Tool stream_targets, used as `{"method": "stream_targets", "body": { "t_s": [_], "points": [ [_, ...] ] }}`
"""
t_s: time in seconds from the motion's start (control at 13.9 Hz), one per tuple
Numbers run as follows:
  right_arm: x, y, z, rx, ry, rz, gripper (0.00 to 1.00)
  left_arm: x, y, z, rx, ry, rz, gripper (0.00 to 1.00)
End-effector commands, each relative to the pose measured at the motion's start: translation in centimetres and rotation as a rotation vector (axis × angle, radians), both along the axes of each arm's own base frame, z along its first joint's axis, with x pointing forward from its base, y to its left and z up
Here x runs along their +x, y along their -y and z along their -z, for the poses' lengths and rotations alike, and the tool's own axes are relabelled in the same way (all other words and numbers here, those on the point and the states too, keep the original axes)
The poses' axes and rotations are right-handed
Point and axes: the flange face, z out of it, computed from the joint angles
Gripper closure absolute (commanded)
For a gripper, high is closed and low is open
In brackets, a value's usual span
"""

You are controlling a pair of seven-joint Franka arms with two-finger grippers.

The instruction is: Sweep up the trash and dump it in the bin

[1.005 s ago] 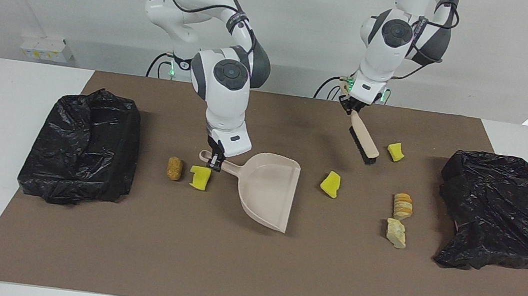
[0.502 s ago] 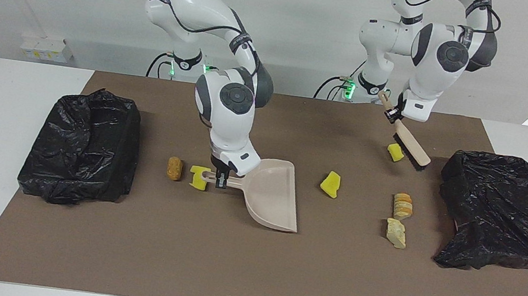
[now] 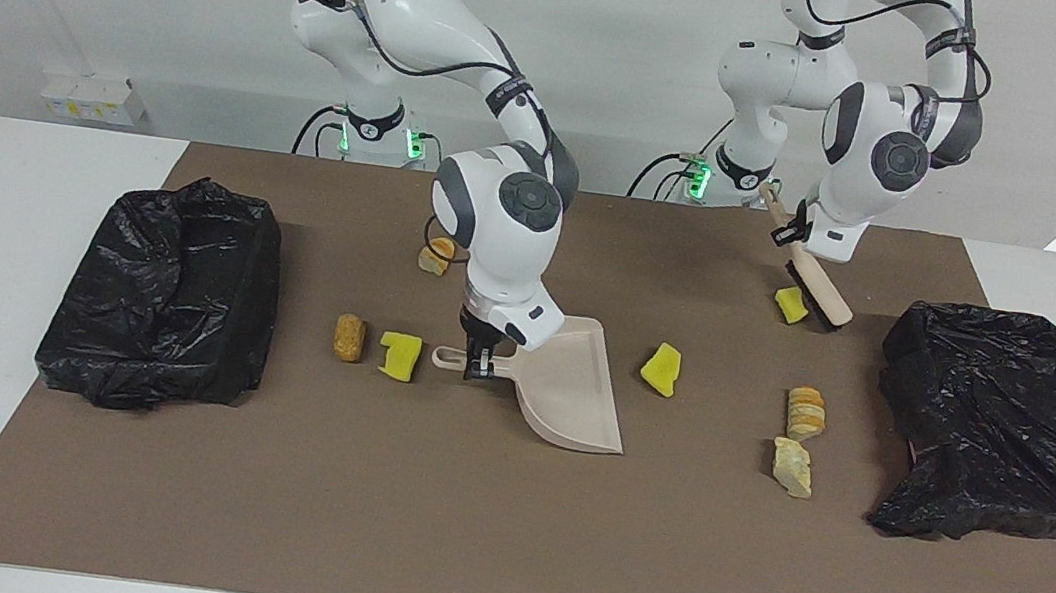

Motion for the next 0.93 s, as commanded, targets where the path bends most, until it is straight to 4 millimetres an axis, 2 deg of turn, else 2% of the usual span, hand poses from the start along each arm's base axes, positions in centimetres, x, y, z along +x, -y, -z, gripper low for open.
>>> {"method": "stream_targets", "body": {
  "t_s": [0.0,0.29,0.5,0.65,0.86],
  "points": [
    [-0.3,0.4,0.5,-0.01,0.008,-0.023,1.0,0.7,2.8,1.1,-0.01,0.064,0.062,1.0],
    [-0.4,0.6,0.6,-0.014,0.005,-0.022,1.0,4.3,7.8,2.8,-0.073,0.114,0.114,1.0],
    [-0.4,0.6,0.5,-0.018,0.001,-0.019,1.0,6.8,12.5,2.3,-0.109,0.139,0.171,1.0],
    [-0.4,0.6,0.5,-0.019,0.0,-0.019,1.0,7.3,15.0,2.1,-0.132,0.156,0.223,1.0],
    [-0.5,0.8,0.7,-0.023,-0.006,-0.018,1.0,6.4,18.8,1.8,-0.226,0.185,0.306,1.0]
  ]
}}
